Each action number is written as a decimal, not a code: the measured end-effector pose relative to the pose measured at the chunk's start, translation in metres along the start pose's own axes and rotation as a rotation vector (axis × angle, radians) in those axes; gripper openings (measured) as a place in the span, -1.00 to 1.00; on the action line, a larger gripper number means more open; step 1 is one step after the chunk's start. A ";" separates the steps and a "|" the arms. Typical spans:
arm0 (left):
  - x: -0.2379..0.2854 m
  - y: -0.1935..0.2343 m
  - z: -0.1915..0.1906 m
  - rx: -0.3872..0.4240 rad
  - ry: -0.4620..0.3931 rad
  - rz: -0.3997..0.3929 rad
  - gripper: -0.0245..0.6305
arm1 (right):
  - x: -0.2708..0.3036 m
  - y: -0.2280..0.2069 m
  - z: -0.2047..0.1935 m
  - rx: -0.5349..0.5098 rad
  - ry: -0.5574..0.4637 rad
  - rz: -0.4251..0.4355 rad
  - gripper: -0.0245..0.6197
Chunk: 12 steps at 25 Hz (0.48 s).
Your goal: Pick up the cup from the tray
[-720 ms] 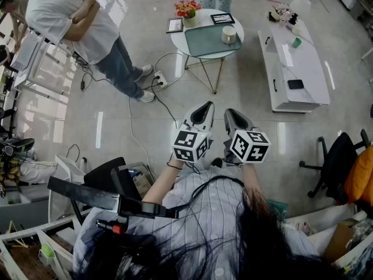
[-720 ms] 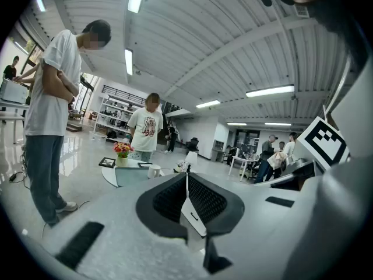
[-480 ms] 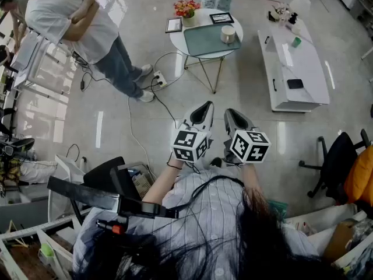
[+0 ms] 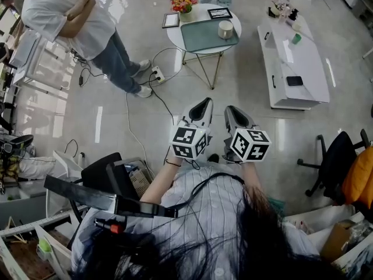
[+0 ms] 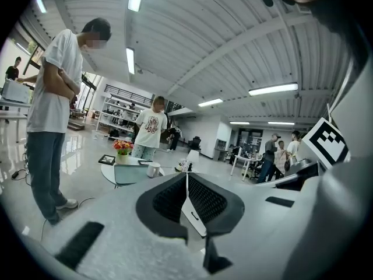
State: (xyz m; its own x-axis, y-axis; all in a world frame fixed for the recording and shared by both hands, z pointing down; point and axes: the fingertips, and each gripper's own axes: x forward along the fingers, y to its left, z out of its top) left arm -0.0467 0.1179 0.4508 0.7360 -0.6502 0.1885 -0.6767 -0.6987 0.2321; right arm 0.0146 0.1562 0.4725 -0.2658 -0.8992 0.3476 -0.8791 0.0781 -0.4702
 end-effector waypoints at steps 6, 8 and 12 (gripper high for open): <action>0.017 0.007 0.008 -0.002 -0.006 0.005 -0.88 | 0.013 -0.011 0.012 0.002 -0.006 0.001 -0.79; 0.025 0.013 0.010 -0.002 -0.003 0.004 -0.88 | 0.021 -0.015 0.016 0.008 -0.006 -0.001 -0.79; 0.046 0.027 0.012 -0.004 0.012 -0.004 -0.88 | 0.039 -0.027 0.026 0.025 -0.003 -0.019 -0.79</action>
State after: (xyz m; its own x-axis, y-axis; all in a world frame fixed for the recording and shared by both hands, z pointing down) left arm -0.0312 0.0656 0.4538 0.7387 -0.6439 0.1994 -0.6739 -0.7000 0.2362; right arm 0.0375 0.1078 0.4780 -0.2478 -0.9016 0.3547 -0.8740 0.0501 -0.4833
